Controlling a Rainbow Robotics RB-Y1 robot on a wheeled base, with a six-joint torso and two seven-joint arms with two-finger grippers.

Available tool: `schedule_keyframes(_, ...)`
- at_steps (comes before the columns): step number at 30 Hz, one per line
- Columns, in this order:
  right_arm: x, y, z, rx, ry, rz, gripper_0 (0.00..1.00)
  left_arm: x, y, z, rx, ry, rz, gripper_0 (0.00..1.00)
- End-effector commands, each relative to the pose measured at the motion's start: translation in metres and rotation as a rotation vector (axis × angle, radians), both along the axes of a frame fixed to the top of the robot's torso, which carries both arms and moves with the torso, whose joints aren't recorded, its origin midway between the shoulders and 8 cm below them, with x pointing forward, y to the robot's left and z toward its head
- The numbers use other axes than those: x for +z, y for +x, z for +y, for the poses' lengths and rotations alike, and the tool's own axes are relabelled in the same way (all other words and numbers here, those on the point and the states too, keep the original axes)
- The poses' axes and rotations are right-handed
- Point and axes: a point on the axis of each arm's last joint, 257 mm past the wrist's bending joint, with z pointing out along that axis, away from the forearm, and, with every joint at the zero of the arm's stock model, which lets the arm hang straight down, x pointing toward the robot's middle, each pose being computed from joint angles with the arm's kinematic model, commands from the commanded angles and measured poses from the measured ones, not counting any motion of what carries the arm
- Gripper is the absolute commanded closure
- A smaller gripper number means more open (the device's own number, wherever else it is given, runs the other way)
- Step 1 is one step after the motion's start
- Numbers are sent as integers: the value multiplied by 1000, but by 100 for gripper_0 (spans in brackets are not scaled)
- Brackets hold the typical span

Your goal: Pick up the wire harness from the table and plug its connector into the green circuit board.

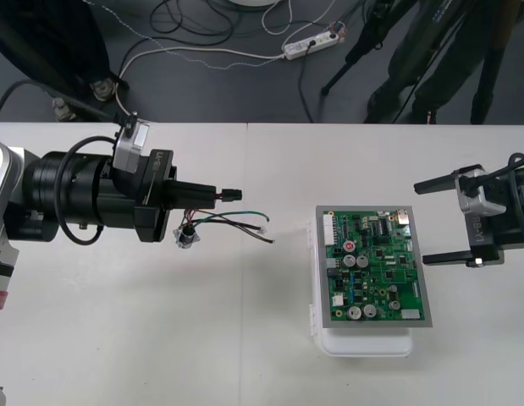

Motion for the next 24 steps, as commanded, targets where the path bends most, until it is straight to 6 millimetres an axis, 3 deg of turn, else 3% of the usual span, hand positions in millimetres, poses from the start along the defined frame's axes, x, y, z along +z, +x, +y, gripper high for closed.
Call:
schedule_keyframes(1, -20, 0, -36, -7, -171, -9, 0, -24, -1, 18, -12, 22, -84, 100)
schedule_keyframes(15, -48, 5, -83, -58, -389, 9, 0, -74, 1, 18, -22, 33, -96, 100)
schedule_keyframes(24, -66, 8, -95, -84, -477, 18, 0, -106, -1, 6, -40, 20, -103, 100)
